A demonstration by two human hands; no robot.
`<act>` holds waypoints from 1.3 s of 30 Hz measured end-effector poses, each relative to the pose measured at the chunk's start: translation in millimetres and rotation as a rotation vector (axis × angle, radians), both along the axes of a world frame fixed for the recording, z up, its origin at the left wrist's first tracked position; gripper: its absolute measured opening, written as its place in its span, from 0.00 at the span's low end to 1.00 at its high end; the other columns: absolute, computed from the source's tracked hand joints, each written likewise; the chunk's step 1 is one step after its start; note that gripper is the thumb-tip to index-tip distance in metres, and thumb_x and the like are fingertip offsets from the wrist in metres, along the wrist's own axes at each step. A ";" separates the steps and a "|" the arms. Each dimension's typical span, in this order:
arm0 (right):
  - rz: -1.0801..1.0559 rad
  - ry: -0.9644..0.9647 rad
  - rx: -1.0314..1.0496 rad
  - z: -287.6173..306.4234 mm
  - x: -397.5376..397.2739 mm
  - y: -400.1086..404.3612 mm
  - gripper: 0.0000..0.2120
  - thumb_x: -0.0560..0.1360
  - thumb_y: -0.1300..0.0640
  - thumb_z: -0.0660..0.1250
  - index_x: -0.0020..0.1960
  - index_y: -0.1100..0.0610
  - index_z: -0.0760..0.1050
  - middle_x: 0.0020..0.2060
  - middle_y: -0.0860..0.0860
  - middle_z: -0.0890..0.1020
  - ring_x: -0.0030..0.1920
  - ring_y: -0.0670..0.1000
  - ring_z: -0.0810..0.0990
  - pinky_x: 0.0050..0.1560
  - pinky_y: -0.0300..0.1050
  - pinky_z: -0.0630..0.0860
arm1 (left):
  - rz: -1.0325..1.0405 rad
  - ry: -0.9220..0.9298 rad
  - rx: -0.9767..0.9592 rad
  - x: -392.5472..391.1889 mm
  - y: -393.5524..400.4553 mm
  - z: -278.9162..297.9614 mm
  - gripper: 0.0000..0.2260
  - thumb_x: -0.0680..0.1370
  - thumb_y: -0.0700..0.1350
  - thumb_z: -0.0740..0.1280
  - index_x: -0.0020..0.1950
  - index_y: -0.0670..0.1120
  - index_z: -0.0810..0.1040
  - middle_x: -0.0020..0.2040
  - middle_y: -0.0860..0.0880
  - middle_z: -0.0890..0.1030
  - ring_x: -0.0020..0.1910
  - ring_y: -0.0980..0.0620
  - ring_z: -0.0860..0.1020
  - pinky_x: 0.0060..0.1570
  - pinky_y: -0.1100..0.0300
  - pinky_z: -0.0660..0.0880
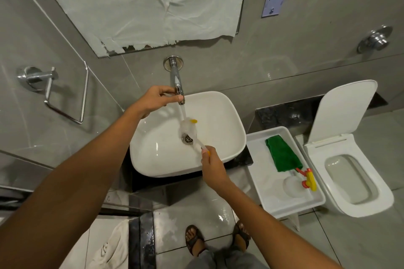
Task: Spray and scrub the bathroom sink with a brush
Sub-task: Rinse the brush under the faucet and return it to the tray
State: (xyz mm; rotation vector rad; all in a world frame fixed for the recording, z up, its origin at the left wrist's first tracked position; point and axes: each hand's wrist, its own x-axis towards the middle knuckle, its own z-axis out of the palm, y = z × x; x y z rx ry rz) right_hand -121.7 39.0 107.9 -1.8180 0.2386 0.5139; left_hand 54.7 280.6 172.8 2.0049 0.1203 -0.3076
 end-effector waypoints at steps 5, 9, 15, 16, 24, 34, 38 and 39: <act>-0.390 0.634 0.855 3.3 13.9 -13.7 0.15 0.90 0.51 0.56 0.69 0.58 0.75 0.33 0.48 0.70 0.24 0.42 0.67 0.21 0.32 0.64 | 0.057 0.079 -0.110 1.1 1.3 -4.0 0.13 0.78 0.49 0.80 0.62 0.53 0.87 0.54 0.54 0.90 0.57 0.54 0.84 0.57 0.56 0.77; -0.379 0.697 0.987 2.3 15.1 -21.2 0.17 0.90 0.49 0.58 0.69 0.59 0.76 0.31 0.48 0.70 0.22 0.43 0.67 0.19 0.31 0.64 | 0.055 0.089 -0.139 -0.8 0.7 -9.4 0.16 0.79 0.49 0.79 0.66 0.49 0.86 0.54 0.54 0.90 0.54 0.53 0.83 0.57 0.56 0.77; -0.027 0.073 0.268 -6.6 7.3 -17.0 0.15 0.88 0.47 0.60 0.68 0.51 0.79 0.41 0.47 0.77 0.36 0.44 0.74 0.36 0.39 0.74 | 0.118 0.069 -0.179 -2.6 -5.0 -16.7 0.13 0.79 0.47 0.79 0.63 0.51 0.86 0.51 0.55 0.89 0.46 0.54 0.77 0.51 0.59 0.75; 0.032 -0.051 0.146 -7.9 4.9 -16.1 0.16 0.88 0.47 0.61 0.70 0.52 0.79 0.46 0.46 0.79 0.42 0.45 0.77 0.45 0.41 0.77 | 0.122 0.063 -0.176 -2.3 -6.0 -17.5 0.14 0.79 0.47 0.79 0.63 0.51 0.86 0.49 0.57 0.89 0.45 0.54 0.76 0.50 0.60 0.74; -0.015 -0.067 0.074 -9.6 4.3 -6.0 0.19 0.89 0.47 0.55 0.70 0.57 0.77 0.43 0.47 0.77 0.41 0.48 0.74 0.44 0.43 0.73 | 0.128 0.044 -0.157 -3.8 -7.7 -19.0 0.21 0.79 0.49 0.79 0.70 0.47 0.84 0.57 0.53 0.88 0.48 0.53 0.75 0.48 0.60 0.72; -0.173 0.334 0.601 4.5 20.9 -15.7 0.14 0.89 0.50 0.59 0.66 0.54 0.79 0.38 0.49 0.74 0.27 0.42 0.67 0.24 0.35 0.66 | 0.139 0.031 -0.157 -5.0 -11.7 -20.4 0.22 0.79 0.49 0.78 0.72 0.47 0.82 0.60 0.54 0.88 0.49 0.61 0.80 0.47 0.64 0.72; 0.004 0.010 0.225 -2.3 20.9 -15.8 0.14 0.87 0.48 0.64 0.69 0.51 0.80 0.42 0.47 0.79 0.35 0.45 0.74 0.36 0.40 0.72 | 0.123 0.035 -0.171 -6.8 -14.7 -17.3 0.21 0.79 0.49 0.78 0.71 0.47 0.83 0.58 0.57 0.88 0.48 0.70 0.83 0.53 0.66 0.71; 0.024 -0.040 0.154 -2.8 20.3 -15.4 0.16 0.86 0.48 0.65 0.71 0.51 0.80 0.44 0.46 0.81 0.40 0.45 0.78 0.41 0.39 0.75 | 0.136 0.035 -0.184 -7.5 -15.7 -16.9 0.22 0.79 0.48 0.78 0.72 0.46 0.82 0.60 0.54 0.88 0.53 0.65 0.83 0.58 0.64 0.72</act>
